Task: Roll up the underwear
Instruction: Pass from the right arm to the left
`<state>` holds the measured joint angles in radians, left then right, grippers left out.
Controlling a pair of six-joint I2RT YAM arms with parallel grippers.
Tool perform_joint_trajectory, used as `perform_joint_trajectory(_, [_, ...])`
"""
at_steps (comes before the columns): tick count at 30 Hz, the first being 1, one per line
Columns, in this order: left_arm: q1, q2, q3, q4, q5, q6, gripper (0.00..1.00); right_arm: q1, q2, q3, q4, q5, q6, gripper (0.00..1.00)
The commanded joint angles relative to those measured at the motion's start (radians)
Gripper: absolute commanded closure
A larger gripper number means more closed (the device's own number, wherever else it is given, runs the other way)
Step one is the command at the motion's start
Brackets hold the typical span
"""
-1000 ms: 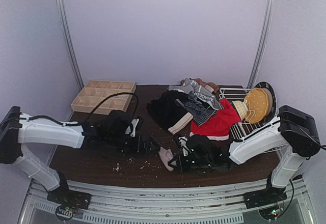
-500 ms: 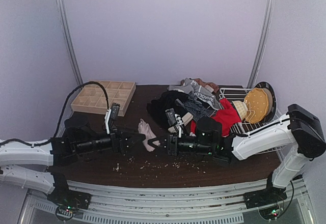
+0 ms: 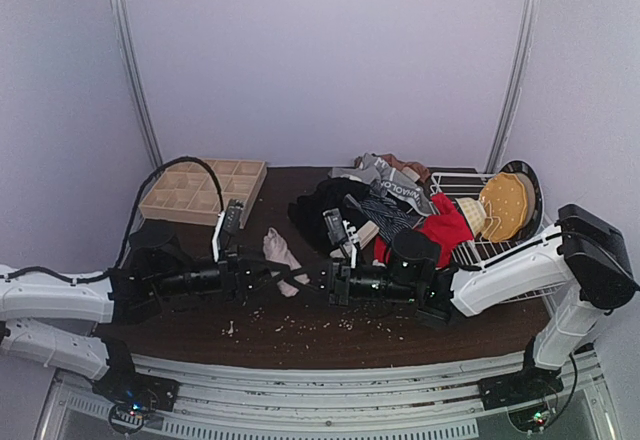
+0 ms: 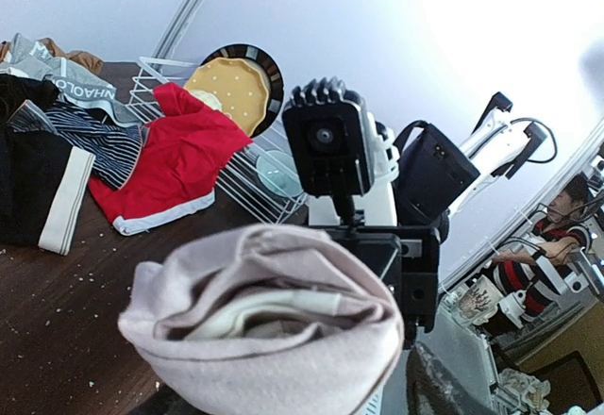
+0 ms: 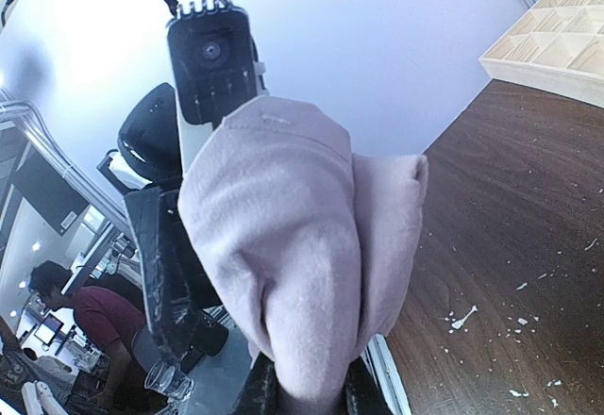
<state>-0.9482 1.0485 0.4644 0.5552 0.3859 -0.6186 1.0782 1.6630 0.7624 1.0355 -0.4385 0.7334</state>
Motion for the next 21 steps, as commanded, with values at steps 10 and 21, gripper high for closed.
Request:
perform_joint_trajectory(10, [0.022, 0.013, 0.024, 0.142, 0.031, -0.058, 0.77, 0.009, -0.015, 0.015, 0.002, -0.019, -0.029, 1.00])
perform_joint_trajectory(21, [0.096, -0.087, 0.220, -0.433, -0.126, 0.121, 1.00, 0.016, -0.154, 0.023, -0.327, 0.084, -0.158, 0.31])
